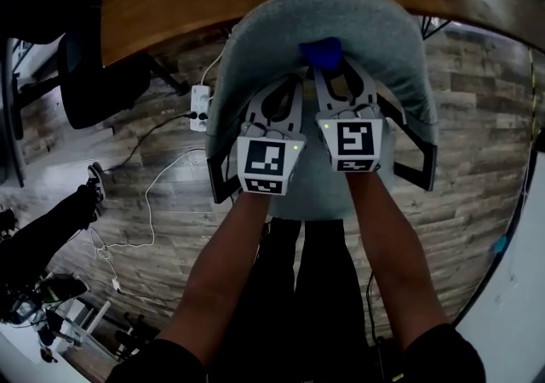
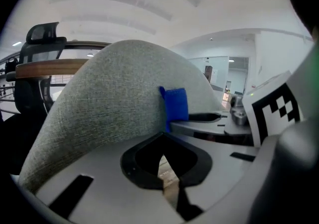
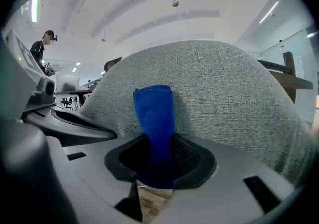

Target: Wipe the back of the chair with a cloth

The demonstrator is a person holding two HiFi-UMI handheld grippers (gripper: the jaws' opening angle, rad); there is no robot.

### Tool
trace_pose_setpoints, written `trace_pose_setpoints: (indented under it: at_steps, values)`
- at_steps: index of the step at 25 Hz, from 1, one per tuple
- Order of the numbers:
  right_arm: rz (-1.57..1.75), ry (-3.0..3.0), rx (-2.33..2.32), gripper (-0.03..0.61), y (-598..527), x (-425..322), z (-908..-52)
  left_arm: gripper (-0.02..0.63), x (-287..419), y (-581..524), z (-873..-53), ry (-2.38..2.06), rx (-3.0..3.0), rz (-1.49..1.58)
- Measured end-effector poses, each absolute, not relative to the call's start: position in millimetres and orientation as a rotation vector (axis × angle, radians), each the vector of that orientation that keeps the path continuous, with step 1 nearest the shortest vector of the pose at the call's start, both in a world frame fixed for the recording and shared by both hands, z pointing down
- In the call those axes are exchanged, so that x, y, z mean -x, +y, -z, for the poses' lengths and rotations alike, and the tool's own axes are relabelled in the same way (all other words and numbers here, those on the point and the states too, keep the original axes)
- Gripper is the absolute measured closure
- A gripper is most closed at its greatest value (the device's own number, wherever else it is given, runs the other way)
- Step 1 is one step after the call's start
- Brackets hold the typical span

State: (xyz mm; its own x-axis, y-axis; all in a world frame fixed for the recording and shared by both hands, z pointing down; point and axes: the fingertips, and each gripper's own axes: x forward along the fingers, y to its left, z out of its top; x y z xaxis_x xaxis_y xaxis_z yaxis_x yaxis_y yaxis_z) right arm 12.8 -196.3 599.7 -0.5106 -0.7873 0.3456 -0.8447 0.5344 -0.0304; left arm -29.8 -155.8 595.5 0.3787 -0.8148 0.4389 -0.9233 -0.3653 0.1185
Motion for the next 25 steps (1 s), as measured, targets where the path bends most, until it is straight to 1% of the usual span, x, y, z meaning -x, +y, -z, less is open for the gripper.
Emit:
trace_pose_setpoints:
  at_steps: [12,25]
  values:
    - [-0.281,-2.424,-1.482,0.443,-199.2,-65.7,-601.6,0.611,-22.4,-161.3,-600.2,-1.384,-2.391,-0.459]
    - [-0.347,-2.261,-1.683,0.443,-192.2,-113.5,-601.2,0.611,-56.7,-158.1,-595.1,-1.269,-2.464,-0.441]
